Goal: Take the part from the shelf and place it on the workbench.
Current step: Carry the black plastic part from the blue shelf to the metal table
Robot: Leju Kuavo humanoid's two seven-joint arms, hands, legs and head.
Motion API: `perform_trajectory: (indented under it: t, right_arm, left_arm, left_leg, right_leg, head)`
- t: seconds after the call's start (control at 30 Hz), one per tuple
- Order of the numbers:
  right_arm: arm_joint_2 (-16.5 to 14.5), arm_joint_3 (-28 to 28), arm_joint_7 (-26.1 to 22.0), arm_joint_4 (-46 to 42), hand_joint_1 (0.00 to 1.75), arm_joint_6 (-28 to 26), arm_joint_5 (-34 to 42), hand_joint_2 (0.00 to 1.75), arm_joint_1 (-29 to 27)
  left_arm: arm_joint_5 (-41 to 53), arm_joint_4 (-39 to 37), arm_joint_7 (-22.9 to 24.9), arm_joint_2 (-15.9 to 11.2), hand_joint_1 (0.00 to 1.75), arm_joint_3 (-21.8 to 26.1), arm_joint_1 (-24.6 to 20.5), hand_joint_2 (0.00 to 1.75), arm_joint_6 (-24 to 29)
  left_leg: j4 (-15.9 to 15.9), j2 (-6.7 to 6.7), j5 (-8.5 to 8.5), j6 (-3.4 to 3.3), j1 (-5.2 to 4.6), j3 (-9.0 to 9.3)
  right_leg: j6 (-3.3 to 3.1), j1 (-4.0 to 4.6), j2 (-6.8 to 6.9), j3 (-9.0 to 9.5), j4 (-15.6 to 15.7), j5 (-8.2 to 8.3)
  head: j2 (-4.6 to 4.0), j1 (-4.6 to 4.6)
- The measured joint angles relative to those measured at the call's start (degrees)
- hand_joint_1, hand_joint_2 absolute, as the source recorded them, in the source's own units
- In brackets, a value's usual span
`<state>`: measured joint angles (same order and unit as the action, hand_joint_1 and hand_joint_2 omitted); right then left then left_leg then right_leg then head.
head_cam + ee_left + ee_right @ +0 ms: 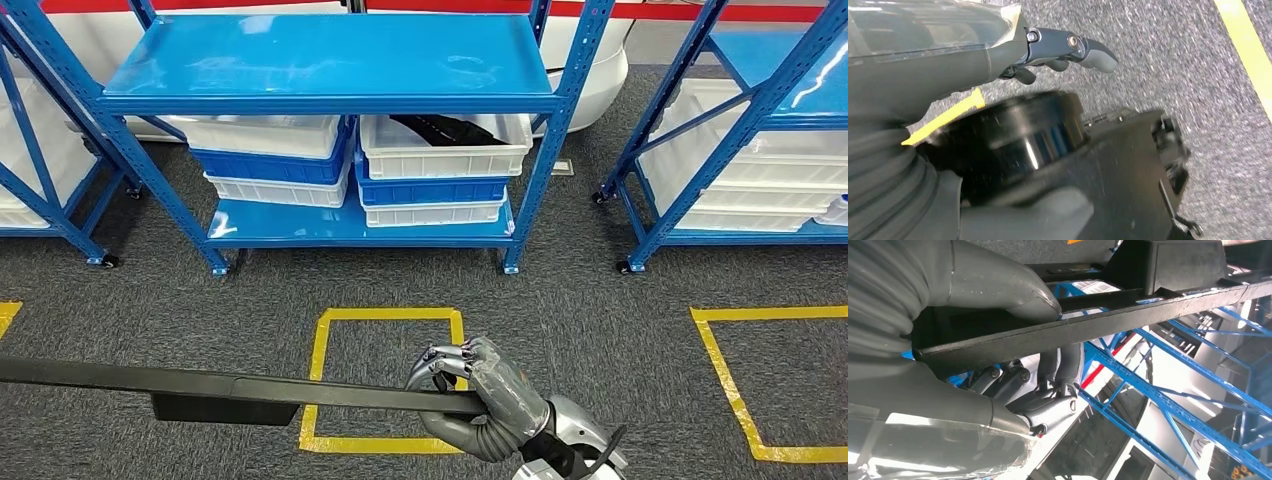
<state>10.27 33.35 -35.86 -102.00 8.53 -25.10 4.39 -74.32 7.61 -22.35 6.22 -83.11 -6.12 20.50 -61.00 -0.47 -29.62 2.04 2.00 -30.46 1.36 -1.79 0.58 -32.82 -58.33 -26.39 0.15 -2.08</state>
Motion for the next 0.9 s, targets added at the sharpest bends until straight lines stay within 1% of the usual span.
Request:
perform_trajectory:
  t: [0.03,0.07,0.1,0.13,0.17,0.2,0.23,0.27,0.3,0.33,0.37,0.4,0.43,0.47,0.5,0.53,0.57,0.6,0.63,0.67,0.7,0.73,0.77,0.8,0.83,0.87,0.9]
  right_arm:
    - [0.0,-0.1,0.0,-0.2,1.75,0.0,-0.1,1.75,-0.1]
    - [-0.1,-0.2,0.0,-0.4,1.75,0.1,-0.2,1.75,-0.2]
    - [-0.1,-0.2,0.0,-0.4,1.75,0.2,-0.2,1.75,-0.3]
    - [-0.1,-0.3,-0.1,-0.4,1.75,0.3,-0.2,1.75,-0.5]
    - [0.0,-0.3,-0.2,-0.4,1.75,0.4,-0.1,1.75,-0.6]
    - [0.0,-0.3,-0.4,-0.5,1.75,0.5,0.0,1.75,-0.7]
    - [0.0,-0.4,-0.6,-0.5,1.75,0.8,0.2,1.75,-0.7]
    - [0.0,-0.5,-1.0,-0.4,1.75,1.0,0.5,1.75,-0.7]
    - [0.0,-0.6,-1.2,-0.4,1.75,1.3,0.9,1.75,-0.7]
    - [0.0,-0.7,-1.5,-0.3,1.75,1.7,1.2,1.75,-0.7]
    - [0.0,-0.8,-1.7,-0.2,1.75,1.9,1.5,1.75,-0.7]
    - [0.1,-0.8,-2.0,-0.1,1.75,2.2,1.8,1.75,-0.6]
    - [0.1,-0.9,-2.2,0.0,1.75,2.4,2.1,1.75,-0.5]
    - [0.1,-1.0,-2.5,0.0,1.75,2.7,2.5,1.75,-0.3]
    - [0.1,-1.1,-2.8,0.1,1.75,2.9,2.9,1.75,-0.1]
    - [0.2,-1.2,-3.1,0.2,1.75,3.0,3.3,1.75,0.2]
    - [0.3,-1.4,-3.4,0.3,1.75,3.2,3.7,1.75,0.4]
    - [0.3,-1.5,-3.6,0.4,1.75,3.3,4.1,1.75,0.5]
    - [0.4,-1.7,-3.7,0.6,1.75,3.3,4.4,1.75,0.6]
    - [0.4,-1.8,-3.8,0.7,1.75,3.3,4.6,1.75,0.8]
    - [0.5,-1.8,-3.9,0.9,1.75,3.3,4.9,1.75,0.9]
    - [0.5,-1.8,-3.9,1.0,1.75,3.3,5.1,1.75,1.0]
    - [0.6,-1.8,-3.9,1.2,1.75,3.3,5.3,1.75,1.0]
    - [0.7,-1.8,-3.9,1.4,1.75,3.3,5.6,1.75,1.0]
    - [0.7,-1.8,-3.9,1.5,1.75,3.3,5.8,1.75,1.1]
    - [0.8,-1.8,-3.9,1.8,1.75,3.3,6.1,1.75,1.1]
    - [0.9,-1.8,-3.9,2.0,1.75,3.3,6.3,1.75,1.2]
  left_arm:
    - [0.0,0.0,0.0,0.0,0.00,-0.1,0.0,1.75,-0.1]
    - [0.0,0.0,0.0,0.0,0.00,-0.2,0.0,1.75,-0.1]
    - [0.0,0.0,0.0,0.0,0.00,-0.2,0.0,1.75,-0.1]
    - [-0.1,0.0,0.0,0.0,0.00,-0.3,0.0,1.75,-0.2]
    - [-0.1,0.0,0.1,0.0,0.00,-0.3,0.0,1.75,-0.2]
    - [-0.3,0.0,0.1,0.0,0.00,-0.2,-0.1,1.75,-0.1]
    - [-0.5,0.0,0.1,0.0,0.00,-0.2,-0.1,1.75,-0.1]
    - [-0.7,0.0,0.1,0.1,0.00,-0.2,-0.1,1.75,0.1]
    - [-1.0,0.0,0.1,0.1,0.00,-0.2,-0.1,1.75,0.3]
    - [-1.1,0.0,0.1,0.1,0.00,-0.2,-0.1,1.75,0.4]
    - [-1.2,0.0,0.1,0.1,0.00,-0.2,-0.1,1.75,0.6]
    - [-1.3,0.0,0.1,0.2,0.00,-0.2,-0.1,1.75,0.7]
    - [-1.4,0.0,0.1,0.3,0.00,-0.2,-0.1,1.75,0.8]
    - [-1.5,0.0,0.0,0.4,0.00,-0.2,-0.1,1.75,0.9]
    - [-1.6,0.0,0.0,0.5,0.00,-0.2,-0.1,1.75,1.0]
    - [-1.8,0.1,0.0,0.5,0.00,-0.2,-0.1,1.75,1.1]
    - [-1.9,0.1,0.0,0.6,0.00,-0.2,-0.1,1.75,1.2]
    - [-2.0,0.1,0.0,0.6,0.00,-0.2,0.0,1.75,1.2]
    - [-2.1,0.1,0.0,0.5,0.00,-0.2,0.0,1.75,1.3]
    - [-2.2,0.1,-0.1,0.4,0.00,-0.2,0.1,1.75,1.3]
    - [-2.3,0.1,-0.2,0.3,0.00,-0.2,0.1,1.75,1.4]
    - [-2.3,0.1,-0.3,0.3,0.00,-0.2,0.1,1.75,1.4]
    - [-2.4,0.1,-0.3,0.2,0.00,-0.2,0.1,1.75,1.4]
    - [-2.4,0.1,-0.4,0.1,0.00,-0.2,0.1,1.75,1.4]
    - [-2.5,0.1,-0.4,0.0,0.00,-0.2,0.1,1.75,1.4]
    - [-2.5,0.1,-0.5,-0.1,0.00,-0.2,0.1,1.75,1.4]
    - [-2.6,0.1,-0.5,-0.1,0.00,-0.1,0.1,1.75,1.4]
  left_leg:
    - [0.5,-0.21,-0.46,-0.17,-0.25,0.06]
    - [0.7,-0.31,-0.39,-0.62,-0.43,-0.24]
    - [1.0,-0.29,-0.22,-1.16,-0.57,-0.57]
    - [1.2,-0.23,0.12,-1.92,-0.73,-0.91]
    - [1.4,-0.14,0.64,-2.85,-0.84,-1.36]
    - [1.6,0.00,1.19,-3.77,-0.90,-1.91]
    - [1.6,0.13,1.70,-4.48,-1.05,-2.52]
    - [1.6,0.24,2.25,-4.98,-1.21,-3.24]
    - [1.6,0.32,2.81,-5.25,-1.43,-3.96]
    - [1.6,0.39,3.41,-5.39,-1.67,-4.68]
    - [1.6,0.41,4.05,-5.45,-1.92,-5.41]
    - [1.6,0.39,4.67,-5.47,-2.15,-6.08]
    - [1.6,0.37,5.28,-5.45,-2.29,-6.65]
    - [1.6,0.33,5.88,-5.31,-2.46,-7.12]
    - [1.7,0.32,6.45,-5.07,-2.52,-7.32]
    - [1.8,0.35,6.99,-4.76,-2.47,-7.34]
    - [2.1,0.39,7.54,-4.36,-2.40,-7.27]
    - [2.5,0.41,8.14,-3.95,-2.33,-7.20]
    - [2.5,0.35,8.12,-3.59,-2.22,-7.36]
    - [2.0,0.29,7.08,-3.25,-2.14,-7.71]
    - [0.4,0.23,4.82,-2.93,-2.05,-8.24]
    - [-2.3,0.21,1.58,-2.61,-1.87,-8.92]
    - [-5.8,0.23,-1.57,-2.25,-1.75,-9.61]
    - [-9.4,0.25,-3.75,-1.86,-1.60,-10.12]
    - [-12.2,0.27,-4.35,-1.49,-1.40,-10.16]
    - [-13.3,0.29,-3.61,-1.17,-1.14,-9.46]
    - [-12.4,0.32,-2.05,-0.88,-0.83,-7.74]
  right_leg:
    - [0.52,0.27,-0.09,-0.48,-0.3,0.24]
    - [1.03,0.41,-0.16,-0.80,-0.5,0.57]
    - [1.53,0.45,-0.20,-1.11,-0.5,0.82]
    - [1.83,0.34,-0.21,-1.65,-0.8,0.60]
    - [1.78,0.22,-0.21,-2.41,-2.0,-0.50]
    - [1.52,0.08,-0.22,-3.40,-4.2,-2.29]
    - [1.16,0.02,-0.25,-4.62,-7.4,-4.56]
    - [0.97,0.08,-0.27,-5.78,-11.3,-6.66]
    - [1.08,0.14,-0.29,-6.46,-14.5,-7.82]
    - [1.38,0.24,-0.31,-6.43,-16.5,-7.98]
    - [1.74,0.42,-0.31,-5.38,-16.6,-7.12]
    - [1.93,0.61,-0.32,-3.33,-14.5,-5.75]
    - [1.72,0.86,-0.32,-0.41,-10.8,-4.73]
    - [1.13,1.20,-0.30,2.88,-6.1,-4.63]
    - [0.56,1.56,-0.31,5.35,-2.3,-4.92]
    - [0.00,1.89,-0.34,6.86,0.5,-5.42]
    - [-0.38,2.21,-0.39,7.33,1.8,-5.65]
    - [-0.61,2.26,-0.44,6.97,2.1,-5.09]
    - [-0.98,1.91,-0.36,6.63,2.4,-4.40]
    - [-1.50,1.56,-0.27,6.20,2.7,-3.60]
    - [-1.99,1.13,-0.14,5.59,2.9,-2.68]
    - [-2.36,0.84,0.01,4.81,3.0,-1.87]
    - [-2.65,0.86,0.06,4.03,2.9,-1.10]
    - [-2.66,0.87,0.16,3.20,2.9,-0.34]
    - [-2.52,0.86,0.25,2.32,2.8,0.41]
    - [-2.28,0.81,0.30,1.44,2.6,1.08]
    - [-1.99,0.70,0.34,0.45,2.4,1.67]
  head:
    - [0.00,-0.07]
    - [0.00,-0.06]
    - [0.00,-0.06]
    - [0.00,-0.05]
    - [-0.01,0.09]
    - [-0.01,0.22]
    - [0.00,0.38]
    - [-0.01,0.53]
    - [0.00,0.54]
    - [0.00,0.53]
    - [0.00,0.53]
    - [0.00,0.52]
    - [0.00,0.50]
    - [0.00,0.49]
    - [0.00,0.43]
    - [0.00,0.45]
    - [0.00,0.50]
    - [0.00,0.54]
    - [0.00,0.63]
    - [0.00,0.61]
    - [0.00,0.56]
    - [0.00,0.53]
    - [0.00,0.49]
    - [0.00,0.45]
    - [0.00,0.46]
    - [0.00,0.44]
    - [-0.01,0.43]
